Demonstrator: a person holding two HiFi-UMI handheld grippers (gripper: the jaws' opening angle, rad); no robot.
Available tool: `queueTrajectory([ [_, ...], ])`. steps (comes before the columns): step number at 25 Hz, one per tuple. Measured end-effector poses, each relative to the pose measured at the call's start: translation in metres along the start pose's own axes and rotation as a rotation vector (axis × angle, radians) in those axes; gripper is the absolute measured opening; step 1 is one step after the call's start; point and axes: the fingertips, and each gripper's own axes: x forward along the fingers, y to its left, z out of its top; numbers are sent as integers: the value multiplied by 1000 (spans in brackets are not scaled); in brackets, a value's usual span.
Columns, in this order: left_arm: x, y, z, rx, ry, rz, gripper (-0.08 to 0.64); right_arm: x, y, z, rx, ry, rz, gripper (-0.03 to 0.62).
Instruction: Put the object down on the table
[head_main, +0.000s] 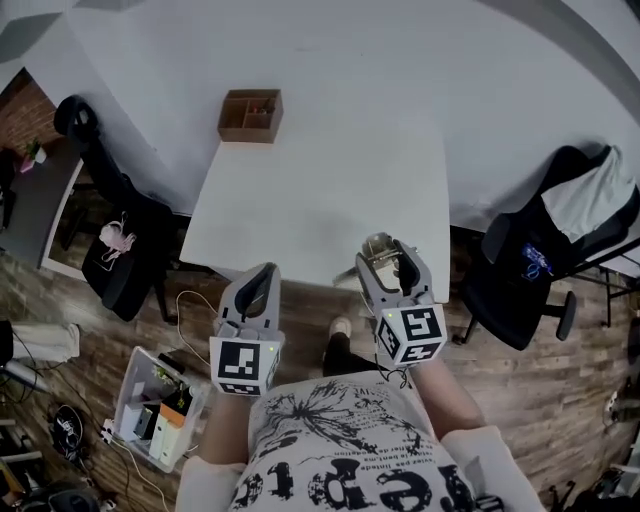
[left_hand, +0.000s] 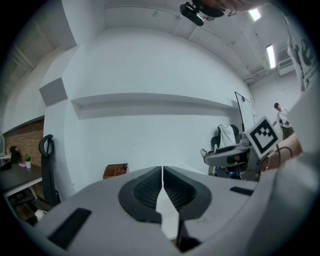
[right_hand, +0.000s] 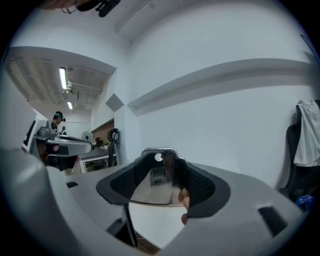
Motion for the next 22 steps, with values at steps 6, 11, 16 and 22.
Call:
queueTrajectory([
  [6,87,24,17,15,-14,-3,12,76,-50,19,15,-7,-3,280],
  [11,130,40,19,3,-14,-5,12,115,-70,17,24,34,-5,281],
  [16,164,62,5,-7,11,-48,12,153,-77,-3,42,118,-45,281],
  [22,201,101,-5,-22,21,-144,12,199,-76,-37,61,231,-127,281],
])
